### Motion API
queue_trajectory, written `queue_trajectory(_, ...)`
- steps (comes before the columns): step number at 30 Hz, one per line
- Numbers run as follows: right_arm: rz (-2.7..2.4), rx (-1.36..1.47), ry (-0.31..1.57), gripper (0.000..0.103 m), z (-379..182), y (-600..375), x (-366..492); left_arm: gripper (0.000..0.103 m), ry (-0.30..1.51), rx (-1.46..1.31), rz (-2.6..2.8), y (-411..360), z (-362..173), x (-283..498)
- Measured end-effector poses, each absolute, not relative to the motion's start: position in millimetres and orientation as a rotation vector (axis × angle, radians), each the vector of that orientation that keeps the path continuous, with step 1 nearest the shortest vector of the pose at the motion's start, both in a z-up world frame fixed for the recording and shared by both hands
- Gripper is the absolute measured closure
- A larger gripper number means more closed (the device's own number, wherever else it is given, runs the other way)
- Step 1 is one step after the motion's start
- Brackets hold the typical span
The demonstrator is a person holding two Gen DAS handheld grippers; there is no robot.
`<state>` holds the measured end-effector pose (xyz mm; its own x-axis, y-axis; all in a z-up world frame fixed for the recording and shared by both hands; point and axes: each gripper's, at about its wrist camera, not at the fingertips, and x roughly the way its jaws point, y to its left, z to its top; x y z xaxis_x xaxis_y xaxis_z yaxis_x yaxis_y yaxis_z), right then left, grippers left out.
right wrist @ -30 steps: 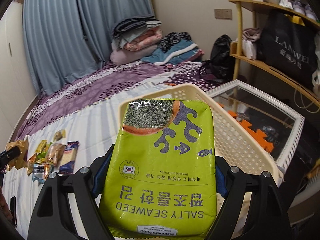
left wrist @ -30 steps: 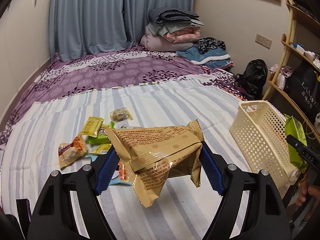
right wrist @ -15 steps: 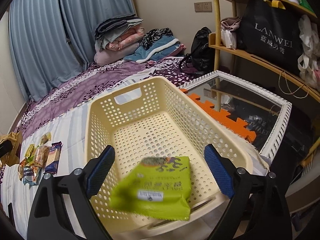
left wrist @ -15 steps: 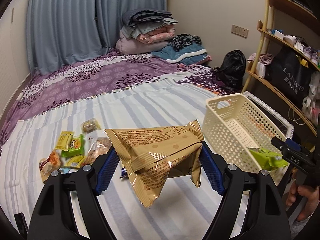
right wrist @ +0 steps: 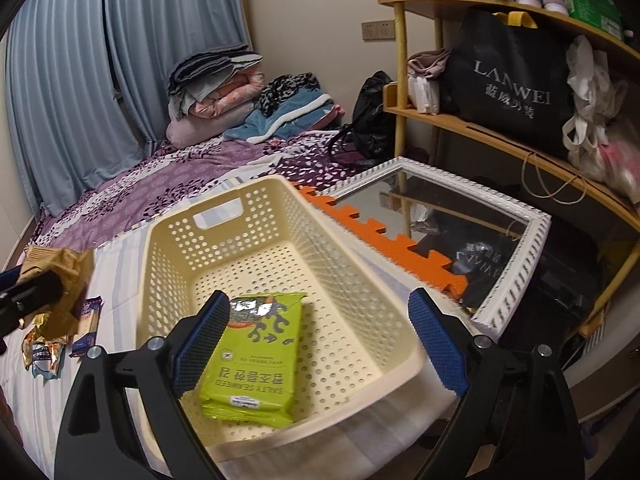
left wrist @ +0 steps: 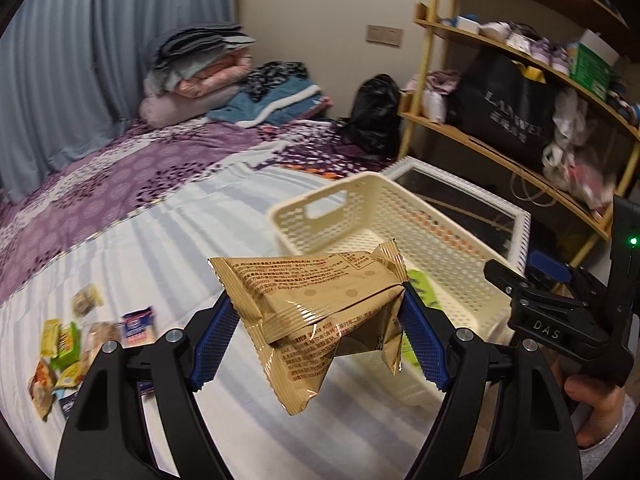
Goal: Organize snacks
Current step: 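Open the right tool to drop the seaweed pack in the basket while the left tool drops the tan bag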
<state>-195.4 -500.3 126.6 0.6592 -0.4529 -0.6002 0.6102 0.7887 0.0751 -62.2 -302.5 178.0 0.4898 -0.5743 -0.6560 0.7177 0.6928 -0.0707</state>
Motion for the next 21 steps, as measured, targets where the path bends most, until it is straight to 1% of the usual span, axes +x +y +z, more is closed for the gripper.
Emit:
queue_trajectory(8, -0.698, 0.282, 0.576, 0.013, 134.4, -518.8, -219.9, 0.024, 0.725, 0.265, -0.910, -356.9, 167.0, -76.8)
queue_trajectory(14, -0.720, 0.275, 0.567, 0.013, 137.2, -522.6, -225.7, 0.023, 0.741, 0.286, -0.943, -377.9, 157.1, -78.8)
queue_trajectory(15, -0.722, 0.273, 0.565, 0.013, 137.9, -522.5, -226.3, 0.020, 0.748, 0.285, -0.948, -380.2, 155.1, -78.3)
queue_trajectory(16, -0.724, 0.271, 0.563, 0.013, 138.7, -522.3, -226.9, 0.015, 0.756, 0.282, -0.955, -381.4, 153.4, -77.0)
queue_trajectory(17, -0.726, 0.269, 0.562, 0.013, 139.4, -522.3, -227.2, 0.012, 0.764, 0.275, -0.958, -381.5, 152.3, -76.2)
queue_trajectory(18, -0.727, 0.268, 0.560, 0.013, 139.6, -522.2, -227.5, 0.006, 0.764, 0.271, -0.953, -380.6, 152.2, -75.6)
queue_trajectory(19, -0.729, 0.268, 0.559, 0.013, 140.2, -521.9, -227.6, 0.004, 0.760, 0.271, -0.945, -379.6, 152.5, -75.1)
queue_trajectory(21, -0.728, 0.272, 0.556, 0.013, 141.2, -522.1, -227.4, 0.004, 0.755, 0.277, -0.925, -376.6, 153.9, -73.5)
